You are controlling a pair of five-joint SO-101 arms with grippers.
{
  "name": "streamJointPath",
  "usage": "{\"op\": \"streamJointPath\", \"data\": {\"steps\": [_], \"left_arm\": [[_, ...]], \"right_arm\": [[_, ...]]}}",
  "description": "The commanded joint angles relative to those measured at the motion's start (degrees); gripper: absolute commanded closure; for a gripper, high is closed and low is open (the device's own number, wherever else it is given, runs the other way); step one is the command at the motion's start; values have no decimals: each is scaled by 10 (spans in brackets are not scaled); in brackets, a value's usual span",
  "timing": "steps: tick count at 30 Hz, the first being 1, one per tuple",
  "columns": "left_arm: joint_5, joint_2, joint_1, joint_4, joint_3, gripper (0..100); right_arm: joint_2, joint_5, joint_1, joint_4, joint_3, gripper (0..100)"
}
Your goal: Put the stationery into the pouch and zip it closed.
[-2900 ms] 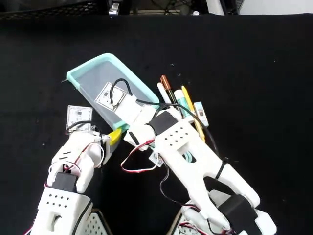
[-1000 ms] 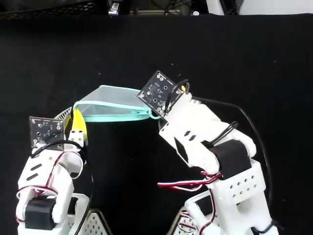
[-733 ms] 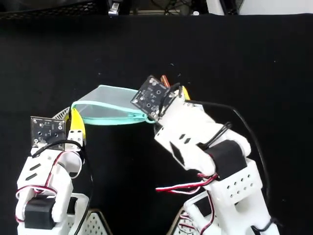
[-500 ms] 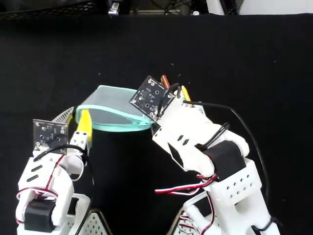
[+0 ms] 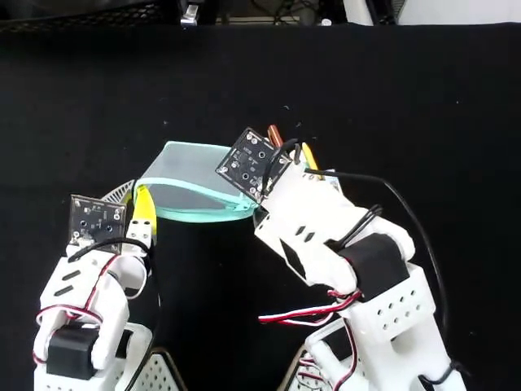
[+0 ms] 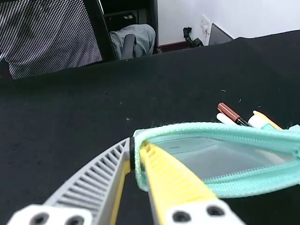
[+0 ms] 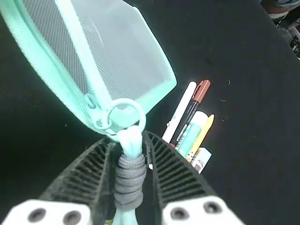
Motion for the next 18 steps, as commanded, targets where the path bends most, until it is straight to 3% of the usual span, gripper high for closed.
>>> {"op": "streamJointPath", "data": {"steps": [1, 5, 12, 18], "left_arm": [[-3, 5, 9, -2, -1, 970], [-6, 2, 6, -3, 13, 970], [-3, 2, 8, -10, 14, 970], [-3, 2, 9, -10, 25, 970]], "right_arm": [[-15, 0, -8, 23, -5, 982], [-23, 1, -9, 64, -18, 950], [-108, 1, -9, 112, -53, 730], [-184, 1, -4, 155, -142, 792]]}}
